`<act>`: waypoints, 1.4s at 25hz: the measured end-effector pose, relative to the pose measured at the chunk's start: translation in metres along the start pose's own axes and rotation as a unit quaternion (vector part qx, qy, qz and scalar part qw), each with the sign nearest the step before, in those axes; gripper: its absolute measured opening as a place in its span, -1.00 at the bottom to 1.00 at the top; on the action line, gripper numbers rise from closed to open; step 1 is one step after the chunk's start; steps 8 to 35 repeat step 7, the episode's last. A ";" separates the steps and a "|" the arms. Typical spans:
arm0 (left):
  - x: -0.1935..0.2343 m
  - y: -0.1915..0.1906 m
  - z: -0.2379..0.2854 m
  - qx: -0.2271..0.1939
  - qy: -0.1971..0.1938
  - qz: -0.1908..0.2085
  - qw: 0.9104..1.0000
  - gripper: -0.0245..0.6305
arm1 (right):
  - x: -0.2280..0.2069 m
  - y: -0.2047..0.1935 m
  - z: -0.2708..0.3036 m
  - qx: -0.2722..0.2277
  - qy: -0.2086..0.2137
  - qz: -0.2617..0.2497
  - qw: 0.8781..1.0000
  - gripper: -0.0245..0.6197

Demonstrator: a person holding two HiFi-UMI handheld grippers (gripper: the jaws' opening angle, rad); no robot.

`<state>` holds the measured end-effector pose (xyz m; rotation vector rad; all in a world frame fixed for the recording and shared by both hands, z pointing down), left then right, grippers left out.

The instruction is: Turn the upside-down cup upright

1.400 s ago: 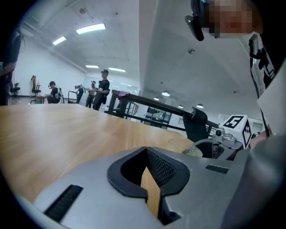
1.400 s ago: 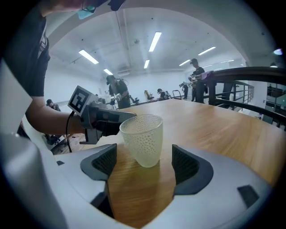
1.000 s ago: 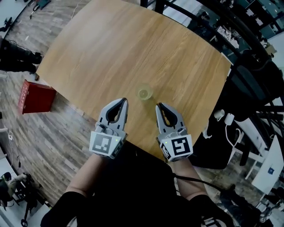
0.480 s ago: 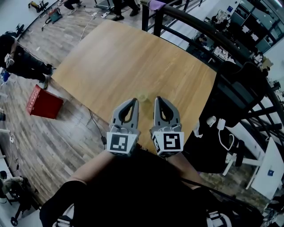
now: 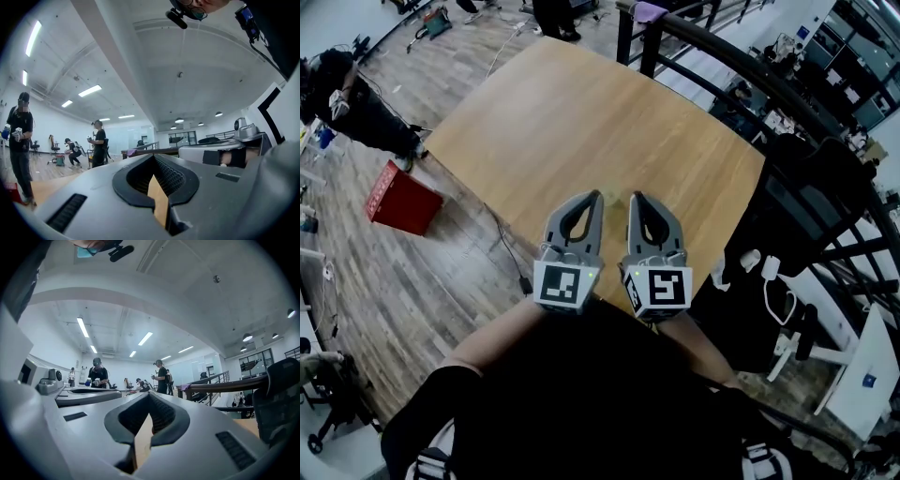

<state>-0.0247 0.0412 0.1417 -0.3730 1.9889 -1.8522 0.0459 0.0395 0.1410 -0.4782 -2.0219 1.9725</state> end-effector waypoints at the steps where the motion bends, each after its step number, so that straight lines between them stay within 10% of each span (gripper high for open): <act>1: -0.001 0.001 -0.002 0.000 -0.001 0.002 1.000 -0.90 | 0.002 0.000 -0.001 0.001 0.002 0.000 1.000 -0.89; 35: -0.002 -0.001 -0.005 0.000 0.009 -0.008 1.000 -0.90 | 0.006 -0.001 0.000 0.000 0.009 0.000 1.000 -0.89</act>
Point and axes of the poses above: the fingertips, and each gripper's own axes: z forward along the fingers, x to its left, y out of its top, the point moved 1 cm from there along -z, backward along the fingers, and after that the axes turned 2 degrees about z, right-handed, at the moved point
